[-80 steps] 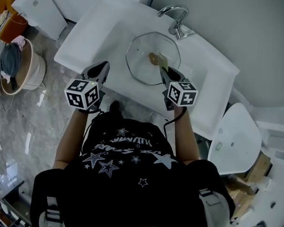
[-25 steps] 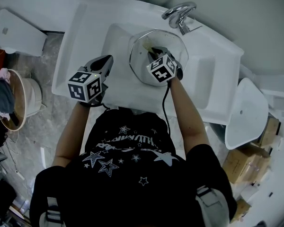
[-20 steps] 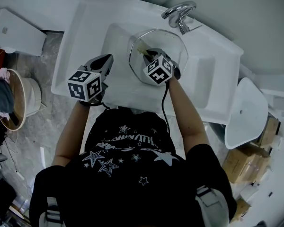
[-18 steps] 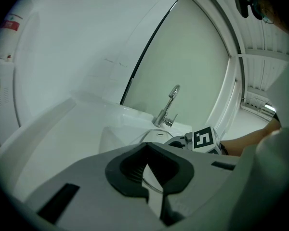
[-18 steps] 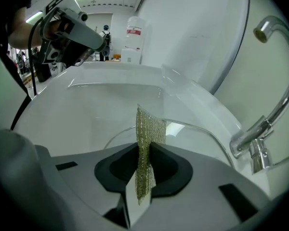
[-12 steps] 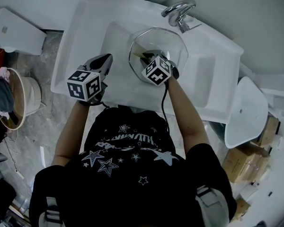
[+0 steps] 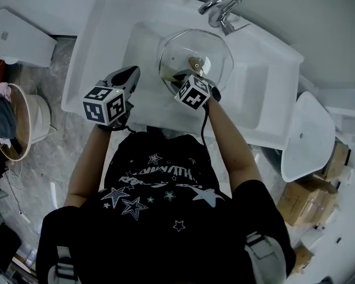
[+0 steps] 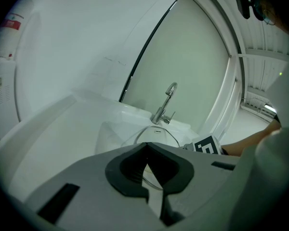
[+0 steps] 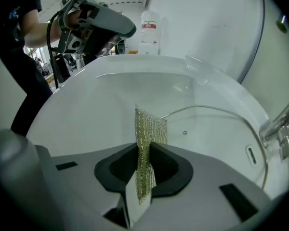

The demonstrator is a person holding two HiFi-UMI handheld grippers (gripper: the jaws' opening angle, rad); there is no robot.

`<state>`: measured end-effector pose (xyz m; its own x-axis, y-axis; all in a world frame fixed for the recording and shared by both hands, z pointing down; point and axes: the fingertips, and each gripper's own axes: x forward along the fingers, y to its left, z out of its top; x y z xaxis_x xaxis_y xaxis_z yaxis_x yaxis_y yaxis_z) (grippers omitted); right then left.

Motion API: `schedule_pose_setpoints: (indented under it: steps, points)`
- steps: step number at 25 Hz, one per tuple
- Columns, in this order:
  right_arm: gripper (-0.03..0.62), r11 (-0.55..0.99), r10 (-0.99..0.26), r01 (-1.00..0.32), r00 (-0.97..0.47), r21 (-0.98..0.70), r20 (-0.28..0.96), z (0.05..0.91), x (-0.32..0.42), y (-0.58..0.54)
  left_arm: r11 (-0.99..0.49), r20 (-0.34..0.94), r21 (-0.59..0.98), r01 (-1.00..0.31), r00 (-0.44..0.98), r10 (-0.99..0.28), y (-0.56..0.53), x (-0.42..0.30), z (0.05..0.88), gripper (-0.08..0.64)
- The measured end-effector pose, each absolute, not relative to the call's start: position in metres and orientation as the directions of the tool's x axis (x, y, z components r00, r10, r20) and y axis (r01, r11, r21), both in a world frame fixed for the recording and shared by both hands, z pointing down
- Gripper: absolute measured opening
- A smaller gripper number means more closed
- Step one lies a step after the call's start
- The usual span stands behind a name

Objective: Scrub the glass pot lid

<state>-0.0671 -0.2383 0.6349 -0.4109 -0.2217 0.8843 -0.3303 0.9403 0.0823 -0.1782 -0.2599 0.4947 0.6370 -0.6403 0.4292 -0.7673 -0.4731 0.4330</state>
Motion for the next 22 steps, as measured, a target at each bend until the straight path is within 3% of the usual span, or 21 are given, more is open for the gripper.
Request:
schedule_pose_setpoints:
  steps: [17,22]
  points:
    - [0.072,0.925,-0.046,-0.362,-0.407,-0.115,0.912,0.653,-0.042,-0.176,-0.494,0.447,0.432,-0.755,0.655,-0.609,-0.236,-0.159,0.502,0.008]
    - [0.072,0.924,-0.061,-0.369,-0.399,-0.099,0.915,0.652,-0.034,-0.173,-0.506,0.456,0.429,-0.749,0.663,-0.594,-0.236,-0.15,0.505,0.008]
